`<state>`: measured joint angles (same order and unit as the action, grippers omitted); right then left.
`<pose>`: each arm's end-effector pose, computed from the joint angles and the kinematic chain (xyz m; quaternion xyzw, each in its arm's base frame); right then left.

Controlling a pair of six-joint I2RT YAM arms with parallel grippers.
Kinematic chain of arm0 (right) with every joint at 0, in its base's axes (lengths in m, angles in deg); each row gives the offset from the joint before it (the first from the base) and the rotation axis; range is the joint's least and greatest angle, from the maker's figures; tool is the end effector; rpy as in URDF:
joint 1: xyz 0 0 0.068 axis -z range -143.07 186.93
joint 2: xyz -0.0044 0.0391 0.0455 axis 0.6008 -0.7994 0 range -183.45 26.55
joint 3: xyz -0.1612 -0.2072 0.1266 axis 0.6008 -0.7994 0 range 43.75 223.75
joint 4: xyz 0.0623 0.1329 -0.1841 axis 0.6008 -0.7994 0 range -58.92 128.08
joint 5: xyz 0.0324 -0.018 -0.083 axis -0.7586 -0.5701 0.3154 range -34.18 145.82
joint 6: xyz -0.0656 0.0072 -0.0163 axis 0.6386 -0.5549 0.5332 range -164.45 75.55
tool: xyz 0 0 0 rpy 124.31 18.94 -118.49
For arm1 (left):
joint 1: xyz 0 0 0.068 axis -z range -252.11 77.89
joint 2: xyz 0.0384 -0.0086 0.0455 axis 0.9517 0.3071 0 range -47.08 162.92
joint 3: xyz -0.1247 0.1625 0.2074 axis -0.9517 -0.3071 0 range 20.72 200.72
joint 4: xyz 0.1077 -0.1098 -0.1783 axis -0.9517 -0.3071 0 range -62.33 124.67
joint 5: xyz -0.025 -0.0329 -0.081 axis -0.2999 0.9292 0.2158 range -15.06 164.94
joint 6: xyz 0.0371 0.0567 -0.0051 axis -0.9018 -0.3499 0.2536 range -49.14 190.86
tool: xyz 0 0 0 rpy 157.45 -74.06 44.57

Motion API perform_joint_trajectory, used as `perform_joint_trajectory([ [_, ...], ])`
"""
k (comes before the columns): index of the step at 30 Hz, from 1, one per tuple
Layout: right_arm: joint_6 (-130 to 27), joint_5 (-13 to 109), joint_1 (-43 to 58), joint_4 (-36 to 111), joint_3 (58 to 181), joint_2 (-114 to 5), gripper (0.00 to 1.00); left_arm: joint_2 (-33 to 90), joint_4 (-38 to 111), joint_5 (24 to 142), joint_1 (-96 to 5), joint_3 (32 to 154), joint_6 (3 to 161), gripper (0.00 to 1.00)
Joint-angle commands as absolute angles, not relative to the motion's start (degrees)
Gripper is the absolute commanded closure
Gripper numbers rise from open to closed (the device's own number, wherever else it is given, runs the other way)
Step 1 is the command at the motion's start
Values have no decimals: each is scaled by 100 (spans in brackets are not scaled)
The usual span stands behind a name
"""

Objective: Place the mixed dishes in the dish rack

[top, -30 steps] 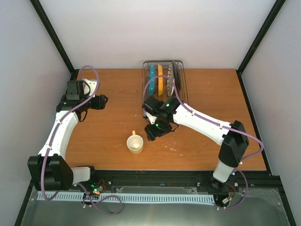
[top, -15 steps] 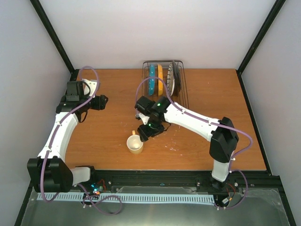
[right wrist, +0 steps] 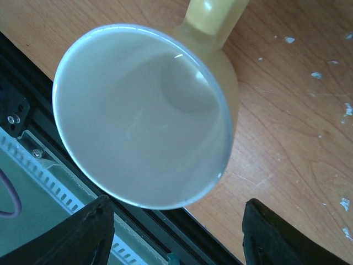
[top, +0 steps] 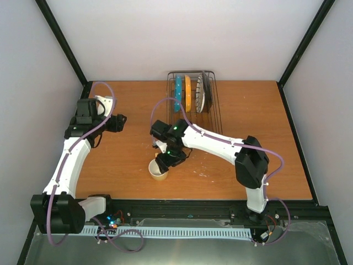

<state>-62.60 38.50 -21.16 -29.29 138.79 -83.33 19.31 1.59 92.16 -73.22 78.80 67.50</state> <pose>0.1756 0.3130 0.2573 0.3464 -0.9235 -0.1596 0.0400 0.2249 -0.0118 0.3177 0.0793 0.8997 -0.1205 0.4120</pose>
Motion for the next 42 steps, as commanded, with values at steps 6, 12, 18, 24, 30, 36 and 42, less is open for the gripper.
perform_joint_trajectory([
  [6, -6069, 3820, -2233, -2703, 14202, -8870, 42, 1643, 319, 9318, -7282, 7694, 6877, 30],
  [12, -5927, 3715, -2238, -2689, 14561, -9329, 67, 1638, 327, 9324, -7282, 7672, 6873, 30],
  [18, -5953, 4063, -2236, -2805, 14792, -9258, 97, 1726, 326, 9566, -7266, 7744, 6913, 33],
  [24, -6191, 4327, -1747, -2958, 15862, -8497, 97, 1885, 293, 10975, -7264, 7983, 7139, 35],
  [30, -5949, 4596, -703, -2108, 15617, -7332, 97, 2160, 1026, 13293, -7264, 8000, 7944, 35],
  [36, -4044, 8341, -879, -1756, 15814, -7013, 97, 2615, 1720, 13946, -7261, 8687, 9538, 36],
  [42, 426, 10772, -1071, 3991, 12532, -5970, 97, 3410, 1753, 14268, -7231, 10005, 11057, 38],
])
